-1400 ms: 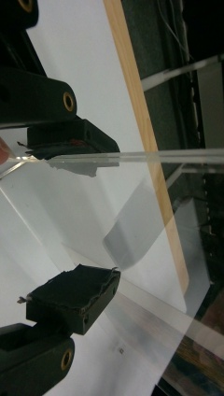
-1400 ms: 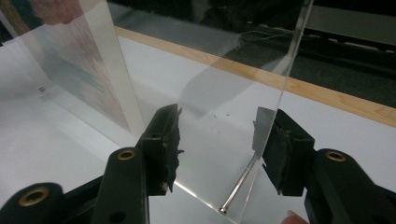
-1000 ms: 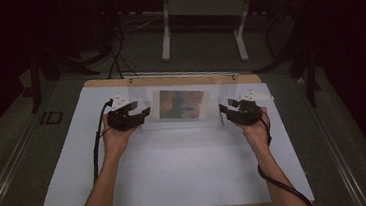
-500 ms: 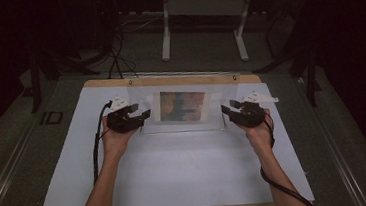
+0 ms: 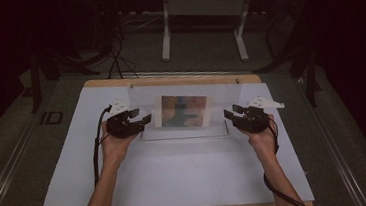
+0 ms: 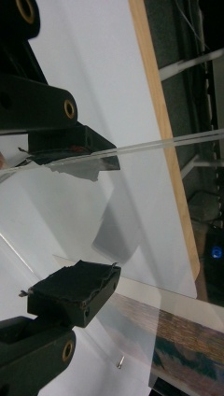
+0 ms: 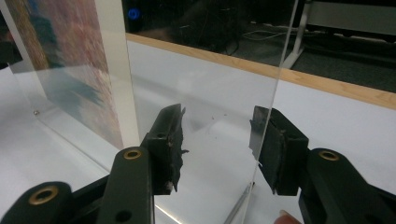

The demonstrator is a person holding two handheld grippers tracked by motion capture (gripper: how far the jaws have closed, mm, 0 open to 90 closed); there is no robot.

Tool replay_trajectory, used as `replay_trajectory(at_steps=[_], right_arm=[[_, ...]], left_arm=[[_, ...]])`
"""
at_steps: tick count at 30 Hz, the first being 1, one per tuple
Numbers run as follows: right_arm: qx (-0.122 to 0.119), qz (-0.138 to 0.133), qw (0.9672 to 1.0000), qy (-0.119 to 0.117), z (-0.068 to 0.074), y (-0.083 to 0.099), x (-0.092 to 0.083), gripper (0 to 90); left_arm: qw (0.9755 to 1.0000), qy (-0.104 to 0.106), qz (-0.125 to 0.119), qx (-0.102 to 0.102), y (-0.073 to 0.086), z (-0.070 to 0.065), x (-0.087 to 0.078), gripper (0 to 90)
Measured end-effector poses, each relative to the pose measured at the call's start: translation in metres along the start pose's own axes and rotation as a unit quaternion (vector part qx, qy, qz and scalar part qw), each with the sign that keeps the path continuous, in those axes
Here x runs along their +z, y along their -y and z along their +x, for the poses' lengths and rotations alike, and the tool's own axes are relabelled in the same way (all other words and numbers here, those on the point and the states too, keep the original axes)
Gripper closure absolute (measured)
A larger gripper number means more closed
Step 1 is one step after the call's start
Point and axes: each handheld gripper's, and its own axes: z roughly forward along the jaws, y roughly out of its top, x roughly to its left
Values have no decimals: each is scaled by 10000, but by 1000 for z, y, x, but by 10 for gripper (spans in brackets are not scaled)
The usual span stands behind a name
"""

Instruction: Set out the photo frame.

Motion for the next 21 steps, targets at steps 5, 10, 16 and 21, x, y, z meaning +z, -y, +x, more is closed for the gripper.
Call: replay_trajectory(at_steps=[5, 10, 16, 21], right_arm=[[11, -25, 10000, -36, 6, 3, -5, 536], [77, -45, 9999, -72, 8, 6, -8, 537], [88, -11, 9999, -145, 8, 9, -10, 544], [119, 17, 9997, -226, 6, 15, -10, 546]], left_arm=[[10000, -12, 16, -8, 4, -3, -8, 431], [10000, -17, 64, -3, 3, -6, -13, 432], [9999, -37, 125, -13, 6, -10, -15, 433], [9998, -49, 184, 47, 6, -12, -15, 436]])
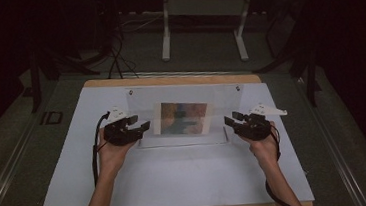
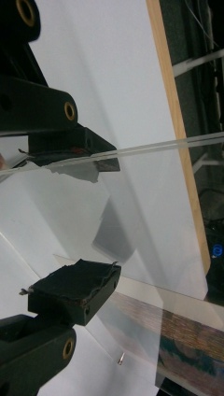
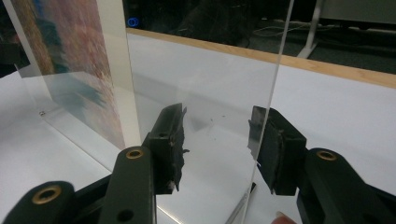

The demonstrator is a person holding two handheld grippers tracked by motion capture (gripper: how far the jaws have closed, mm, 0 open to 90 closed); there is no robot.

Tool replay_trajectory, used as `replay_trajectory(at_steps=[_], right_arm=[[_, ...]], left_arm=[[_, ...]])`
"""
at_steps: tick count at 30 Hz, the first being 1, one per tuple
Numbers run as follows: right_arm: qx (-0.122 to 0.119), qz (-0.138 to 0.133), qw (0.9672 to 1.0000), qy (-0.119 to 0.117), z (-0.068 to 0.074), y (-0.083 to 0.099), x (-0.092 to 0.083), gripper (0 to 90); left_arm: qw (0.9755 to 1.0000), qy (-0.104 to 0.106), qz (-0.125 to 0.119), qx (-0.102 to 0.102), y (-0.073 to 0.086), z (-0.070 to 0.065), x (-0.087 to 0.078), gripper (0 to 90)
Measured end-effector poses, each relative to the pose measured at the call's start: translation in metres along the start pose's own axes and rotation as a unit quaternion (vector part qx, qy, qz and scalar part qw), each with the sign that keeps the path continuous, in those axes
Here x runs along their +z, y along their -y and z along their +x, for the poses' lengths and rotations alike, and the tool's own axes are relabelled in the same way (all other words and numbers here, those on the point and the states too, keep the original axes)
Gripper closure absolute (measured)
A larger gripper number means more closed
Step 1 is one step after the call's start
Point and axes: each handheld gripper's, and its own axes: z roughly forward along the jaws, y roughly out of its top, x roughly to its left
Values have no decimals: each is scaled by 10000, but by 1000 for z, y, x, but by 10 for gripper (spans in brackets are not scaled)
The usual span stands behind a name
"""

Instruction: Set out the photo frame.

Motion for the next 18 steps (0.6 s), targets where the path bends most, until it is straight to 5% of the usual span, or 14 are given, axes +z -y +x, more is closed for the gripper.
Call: replay_trajectory(at_steps=[18], right_arm=[[8, -104, 9998, -153, -3, 6, -1, 568]], left_arm=[[9998, 46, -153, -76, 8, 3, 1, 429]])
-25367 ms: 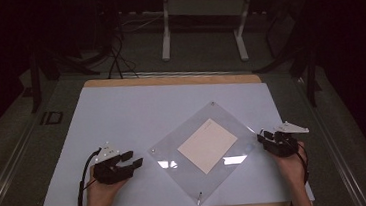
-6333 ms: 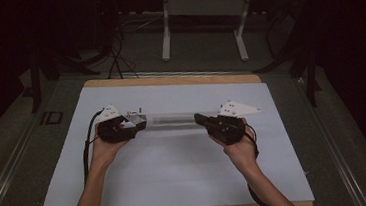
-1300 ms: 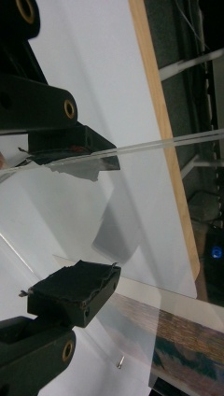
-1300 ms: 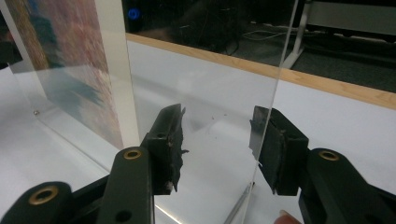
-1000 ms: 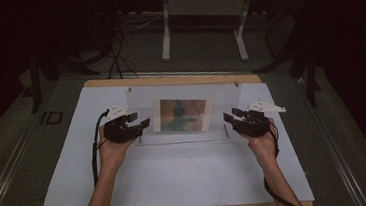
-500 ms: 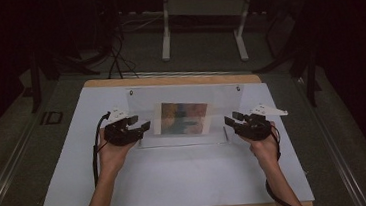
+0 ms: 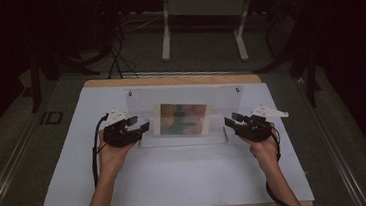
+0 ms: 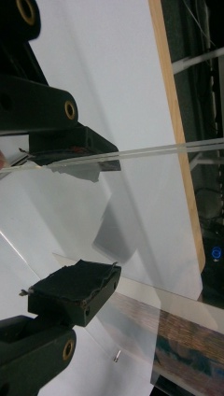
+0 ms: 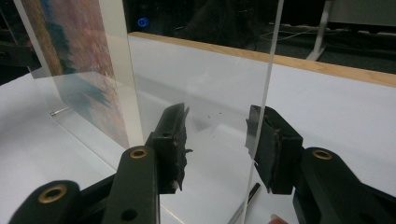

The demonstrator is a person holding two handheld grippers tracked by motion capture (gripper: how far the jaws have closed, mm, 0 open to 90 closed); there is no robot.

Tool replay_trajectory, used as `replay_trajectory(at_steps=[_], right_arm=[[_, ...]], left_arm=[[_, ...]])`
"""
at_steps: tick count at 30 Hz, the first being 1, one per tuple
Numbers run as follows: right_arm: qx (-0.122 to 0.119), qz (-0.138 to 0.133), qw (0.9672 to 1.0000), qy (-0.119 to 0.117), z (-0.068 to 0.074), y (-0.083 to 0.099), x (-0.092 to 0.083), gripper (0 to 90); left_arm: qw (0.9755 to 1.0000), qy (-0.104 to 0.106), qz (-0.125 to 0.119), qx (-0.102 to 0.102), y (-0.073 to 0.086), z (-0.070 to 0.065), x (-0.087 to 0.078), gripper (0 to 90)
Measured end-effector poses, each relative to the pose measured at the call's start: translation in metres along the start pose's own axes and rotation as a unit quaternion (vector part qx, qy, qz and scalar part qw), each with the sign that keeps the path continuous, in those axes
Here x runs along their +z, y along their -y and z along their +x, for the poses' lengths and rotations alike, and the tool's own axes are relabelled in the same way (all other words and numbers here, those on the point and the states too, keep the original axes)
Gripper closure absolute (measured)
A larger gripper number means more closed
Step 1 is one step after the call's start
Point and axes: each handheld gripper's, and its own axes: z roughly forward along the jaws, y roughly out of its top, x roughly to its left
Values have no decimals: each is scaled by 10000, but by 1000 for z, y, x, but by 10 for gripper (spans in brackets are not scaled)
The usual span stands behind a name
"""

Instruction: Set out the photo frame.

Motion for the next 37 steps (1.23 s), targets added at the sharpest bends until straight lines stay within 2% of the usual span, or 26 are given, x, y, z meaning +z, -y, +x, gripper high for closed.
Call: replay_trajectory(at_steps=[5, 8, 14, 20, 32, 37], right_arm=[[-12, 0, 10000, 44, 2, 0, 0, 544], [-64, 77, 9999, 101, 3, -2, 2, 508], [-107, 137, 9997, 185, 4, -4, -2, 469], [-146, 194, 9995, 217, 2, -3, -8, 445], [-29, 255, 9995, 206, -3, 4, -18, 437], [18, 332, 9991, 255, -8, 13, -23, 431]], left_arm=[[10000, -26, -4, -65, 1, -1, 0, 412], [9999, -152, 78, -5, 3, -2, 1, 364], [9998, -128, -16, -142, 8, 1, -3, 335], [9996, -151, -106, -197, 10, 5, -12, 334], [9993, -211, -120, -274, 14, 9, -26, 343], [9982, -489, 70, -327, 23, 16, -33, 344]])
